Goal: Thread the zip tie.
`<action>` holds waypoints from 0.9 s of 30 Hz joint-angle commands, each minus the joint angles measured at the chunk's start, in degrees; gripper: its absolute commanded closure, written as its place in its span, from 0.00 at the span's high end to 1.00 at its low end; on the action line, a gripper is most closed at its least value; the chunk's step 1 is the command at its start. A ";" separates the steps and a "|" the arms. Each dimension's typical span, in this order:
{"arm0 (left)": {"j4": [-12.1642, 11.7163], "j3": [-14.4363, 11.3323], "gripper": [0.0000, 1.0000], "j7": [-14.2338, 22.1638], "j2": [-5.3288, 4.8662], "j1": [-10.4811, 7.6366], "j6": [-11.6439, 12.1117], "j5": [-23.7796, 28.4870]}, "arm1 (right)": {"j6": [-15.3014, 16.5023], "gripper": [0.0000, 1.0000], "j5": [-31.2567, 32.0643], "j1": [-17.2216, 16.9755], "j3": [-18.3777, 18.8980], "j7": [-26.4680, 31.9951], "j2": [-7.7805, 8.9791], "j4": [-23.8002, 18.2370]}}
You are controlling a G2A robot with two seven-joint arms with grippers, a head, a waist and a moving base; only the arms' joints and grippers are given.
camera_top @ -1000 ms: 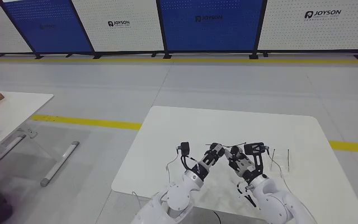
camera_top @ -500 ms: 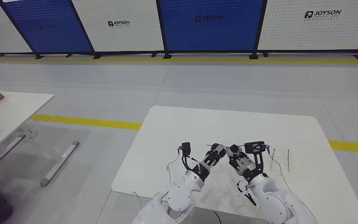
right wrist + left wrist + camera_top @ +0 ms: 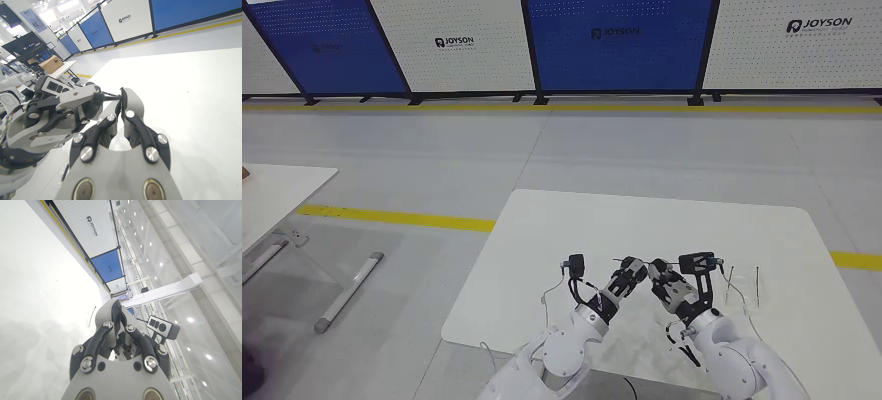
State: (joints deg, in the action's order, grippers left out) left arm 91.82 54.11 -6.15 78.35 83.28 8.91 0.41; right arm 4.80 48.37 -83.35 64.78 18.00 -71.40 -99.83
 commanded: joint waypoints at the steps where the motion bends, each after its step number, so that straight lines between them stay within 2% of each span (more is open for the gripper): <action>1: 0.03 0.00 0.00 0.01 0.00 0.09 0.05 -0.13 | 0.03 0.00 0.02 0.01 0.00 0.01 -0.01 -0.02; 8: 0.28 0.07 0.00 -0.03 0.01 0.42 0.58 -0.36 | 0.20 0.00 0.71 -0.16 -0.08 -0.29 -0.02 0.11; 19: 2.25 0.36 0.00 0.02 -0.15 1.68 2.00 -1.38 | 0.61 0.00 1.77 -0.59 -0.36 0.12 0.00 0.22; 26: 2.35 0.69 0.00 0.01 -0.20 1.86 1.69 -1.61 | 0.30 0.00 0.33 -0.88 -0.03 0.05 -0.06 -0.14; 27: 2.26 0.66 0.00 0.06 -0.19 1.85 1.63 -1.55 | 0.22 0.13 0.16 -0.91 0.05 0.10 -0.07 -0.26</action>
State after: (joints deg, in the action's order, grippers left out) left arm 94.20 54.80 -6.14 78.14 85.15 10.63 -1.24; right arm 5.11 48.78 -84.23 64.73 18.03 -71.46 -99.96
